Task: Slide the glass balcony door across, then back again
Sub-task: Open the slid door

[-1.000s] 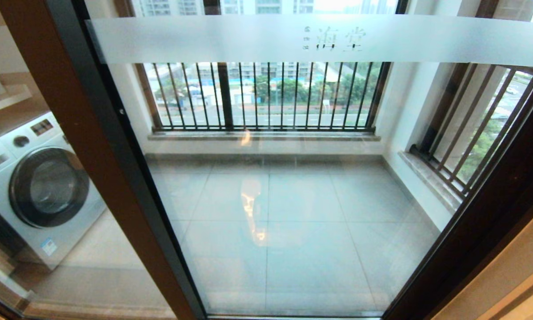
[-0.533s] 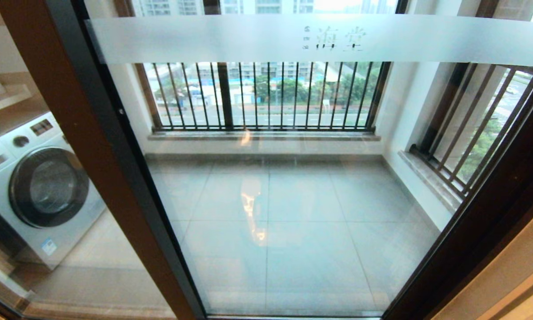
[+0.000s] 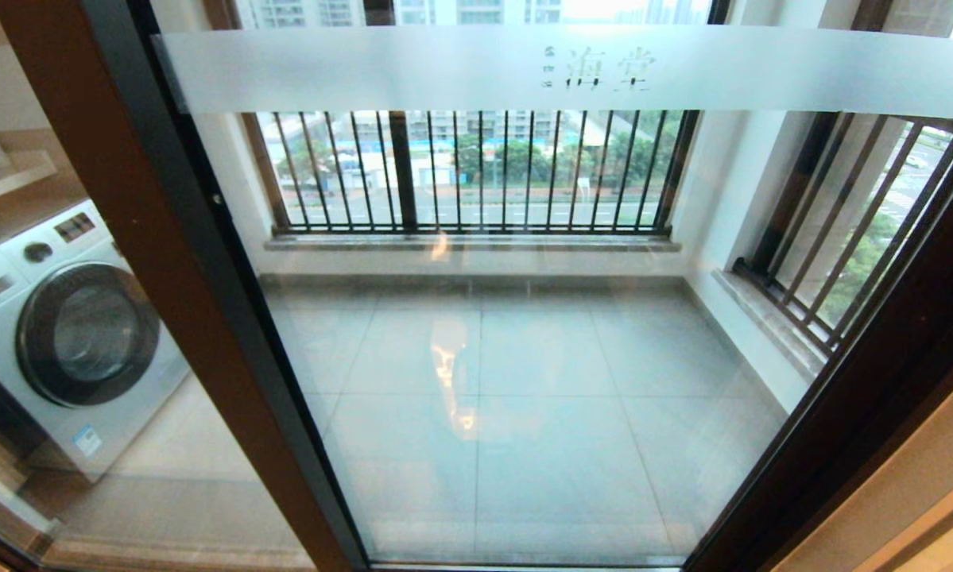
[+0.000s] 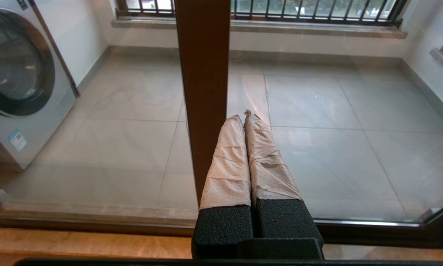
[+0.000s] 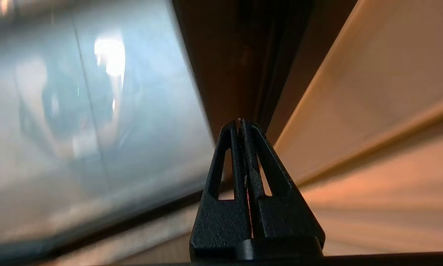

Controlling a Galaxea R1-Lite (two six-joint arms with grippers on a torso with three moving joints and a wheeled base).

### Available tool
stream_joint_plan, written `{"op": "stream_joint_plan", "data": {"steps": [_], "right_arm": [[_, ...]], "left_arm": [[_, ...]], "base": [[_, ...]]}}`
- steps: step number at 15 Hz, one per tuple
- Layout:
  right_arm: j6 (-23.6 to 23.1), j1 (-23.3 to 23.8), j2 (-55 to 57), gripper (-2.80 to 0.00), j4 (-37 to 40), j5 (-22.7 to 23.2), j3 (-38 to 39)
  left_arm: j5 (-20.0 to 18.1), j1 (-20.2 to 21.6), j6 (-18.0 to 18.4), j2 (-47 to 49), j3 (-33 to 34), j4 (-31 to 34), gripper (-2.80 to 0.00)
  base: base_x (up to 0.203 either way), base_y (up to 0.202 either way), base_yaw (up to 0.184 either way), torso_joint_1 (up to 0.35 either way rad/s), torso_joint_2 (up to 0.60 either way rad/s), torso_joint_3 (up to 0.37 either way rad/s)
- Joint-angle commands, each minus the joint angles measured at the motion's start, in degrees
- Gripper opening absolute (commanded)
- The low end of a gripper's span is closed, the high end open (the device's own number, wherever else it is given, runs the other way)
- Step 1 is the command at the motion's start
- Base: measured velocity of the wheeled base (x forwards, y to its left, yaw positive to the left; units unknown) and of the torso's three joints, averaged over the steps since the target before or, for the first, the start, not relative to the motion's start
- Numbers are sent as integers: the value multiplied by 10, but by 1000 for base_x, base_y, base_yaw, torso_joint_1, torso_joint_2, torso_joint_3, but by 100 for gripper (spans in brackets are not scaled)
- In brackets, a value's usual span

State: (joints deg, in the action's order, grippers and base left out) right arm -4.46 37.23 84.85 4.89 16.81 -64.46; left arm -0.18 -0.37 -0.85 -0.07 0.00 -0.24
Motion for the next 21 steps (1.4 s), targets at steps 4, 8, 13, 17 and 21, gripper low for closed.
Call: {"op": "stream_joint_plan", "data": {"steps": [4,8,13,17,21], "right_arm": [[-12,-25,22,-280,-3,0,-122],[-31,-45,10,-280,17,3,-81],[-27,-15,50,-280,-20,-10,-71],[-27,-15,94,-280,-69,-35,-71],[-27,-16,105,-280,-69,-36,-70]], "left_arm": [[0,0,0,1,0,0,-280],[0,0,0,1,0,0,-280],[0,0,0,1,0,0,-280],[0,0,0,1,0,0,-280],[0,0,0,1,0,0,-280]], "base": [[0,0,0,0,0,0],[0,0,0,0,0,0],[0,0,0,0,0,0],[0,0,0,0,0,0],[0,0,0,0,0,0]]}}
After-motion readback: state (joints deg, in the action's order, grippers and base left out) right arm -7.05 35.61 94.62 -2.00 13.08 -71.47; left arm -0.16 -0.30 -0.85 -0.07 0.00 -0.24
